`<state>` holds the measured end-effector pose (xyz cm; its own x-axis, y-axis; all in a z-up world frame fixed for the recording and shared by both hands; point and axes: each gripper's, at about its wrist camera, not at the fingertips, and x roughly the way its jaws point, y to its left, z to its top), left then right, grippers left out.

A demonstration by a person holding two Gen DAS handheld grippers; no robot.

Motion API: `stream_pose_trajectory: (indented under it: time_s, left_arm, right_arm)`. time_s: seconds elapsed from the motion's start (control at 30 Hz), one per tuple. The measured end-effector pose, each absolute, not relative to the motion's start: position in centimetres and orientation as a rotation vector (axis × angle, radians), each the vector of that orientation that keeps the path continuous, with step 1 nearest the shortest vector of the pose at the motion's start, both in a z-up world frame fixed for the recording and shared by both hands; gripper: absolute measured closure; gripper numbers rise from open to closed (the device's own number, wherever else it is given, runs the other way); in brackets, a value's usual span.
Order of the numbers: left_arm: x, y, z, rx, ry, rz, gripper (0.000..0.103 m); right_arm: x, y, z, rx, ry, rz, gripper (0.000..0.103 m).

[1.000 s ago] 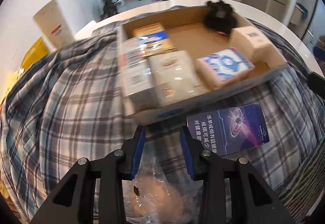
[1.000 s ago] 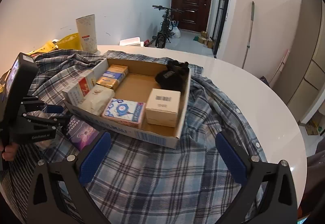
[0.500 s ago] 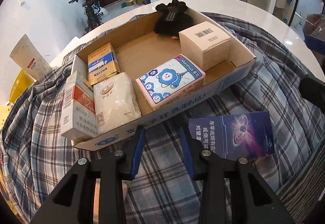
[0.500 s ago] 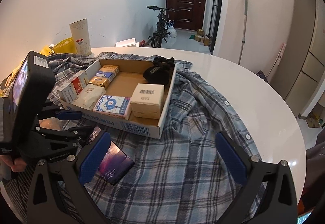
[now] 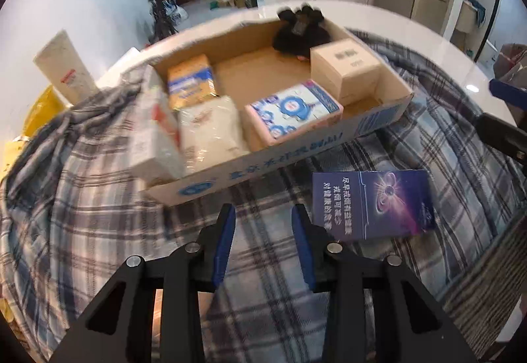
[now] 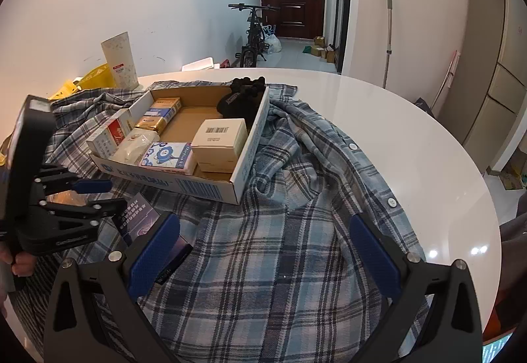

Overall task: Organize objects
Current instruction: 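Lower the left gripper onto the clear plastic bag with beige item and close it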

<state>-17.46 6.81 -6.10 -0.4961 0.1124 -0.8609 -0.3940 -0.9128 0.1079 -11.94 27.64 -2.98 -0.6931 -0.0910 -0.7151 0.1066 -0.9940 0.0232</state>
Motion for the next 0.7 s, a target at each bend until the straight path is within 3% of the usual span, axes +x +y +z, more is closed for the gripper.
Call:
stream_pose_trajectory:
  time_s: [0.17,0.2,0.23,0.3,0.7]
  left_arm:
    - [-15.4,4.4,-2.1,-1.219,0.372,2.575,0.065]
    - [-15.0,4.0,-1.6,-1.204,0.363,2.588,0.055]
    - [-14.7,3.3,-0.8,-1.181,0.344,2.613,0.033]
    - [-14.1,1.8,-0.1,-1.137,0.298,2.672,0.017]
    - [-15.1,-1.4,-5.7,-1.382,0.274,2.549,0.017]
  right_arm:
    - [-11.9,26.7,-2.2,1.155,0.021,-2.785,0.000]
    - [-11.9,26.4,-2.1,1.151,0.022,-2.780,0.000]
    - [-11.8,26.1,-1.9,1.146,0.026,-2.776,0.000]
    - [-11.8,25.4,-1.6,1.137,0.041,-2.772,0.000]
    - [-11.6,23.1,-1.5,1.135,0.084,-2.746,0.000]
